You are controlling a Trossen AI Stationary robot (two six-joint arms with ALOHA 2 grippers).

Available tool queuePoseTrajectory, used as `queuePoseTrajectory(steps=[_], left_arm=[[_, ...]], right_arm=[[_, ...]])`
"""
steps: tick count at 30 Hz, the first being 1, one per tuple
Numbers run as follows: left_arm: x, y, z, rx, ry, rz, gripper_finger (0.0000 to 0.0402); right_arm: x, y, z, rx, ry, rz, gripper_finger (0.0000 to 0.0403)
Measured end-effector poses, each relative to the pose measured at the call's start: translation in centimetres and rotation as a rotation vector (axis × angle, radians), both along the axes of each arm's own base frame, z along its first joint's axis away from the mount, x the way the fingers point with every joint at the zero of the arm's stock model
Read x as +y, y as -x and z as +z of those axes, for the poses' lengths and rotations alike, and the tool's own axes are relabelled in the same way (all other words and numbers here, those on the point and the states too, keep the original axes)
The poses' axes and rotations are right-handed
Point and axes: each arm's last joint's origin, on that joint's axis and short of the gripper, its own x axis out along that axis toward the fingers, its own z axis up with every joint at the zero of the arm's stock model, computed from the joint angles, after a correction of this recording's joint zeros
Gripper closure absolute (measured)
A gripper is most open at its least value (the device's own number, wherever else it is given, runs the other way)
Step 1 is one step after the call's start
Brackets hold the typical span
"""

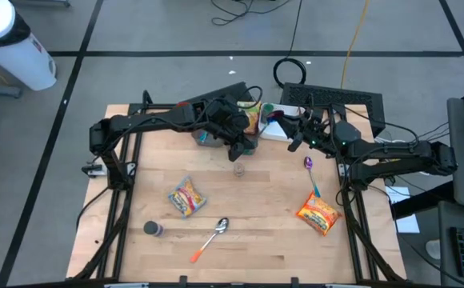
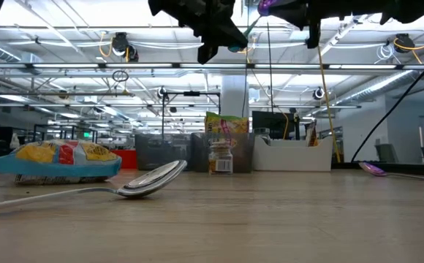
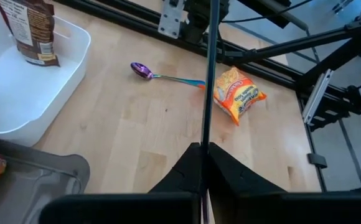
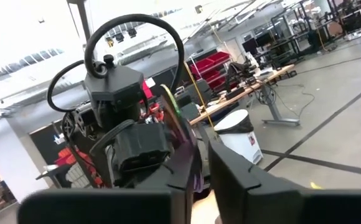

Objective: Pick & Place Food Item
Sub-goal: Put the bottom purple and blue spoon into the left black bin

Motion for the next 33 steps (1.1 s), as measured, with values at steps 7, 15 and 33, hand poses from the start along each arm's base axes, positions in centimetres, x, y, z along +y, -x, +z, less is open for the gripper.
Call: queuePoseTrajectory(steps=[7, 15, 33], left_arm=[[0.8, 0.2, 0.1, -0.009, 0.033, -0.008, 0.0394], [1.4, 0.4, 0.1, -0.009, 0.046, 0.007, 0.0394], [8.8, 13.9, 6.8, 0.041, -0.018, 0.290, 0.0394]], right_arm=[[-0.1, 0.2, 0.1, -0.003, -0.002, -0.017, 0.0274], [-0.2, 1.3, 1.0, -0.033, 0.037, -0.041, 0.0197], [0.0, 2.6, 0.5, 0.094, 0.022, -0.041, 0.0187]])
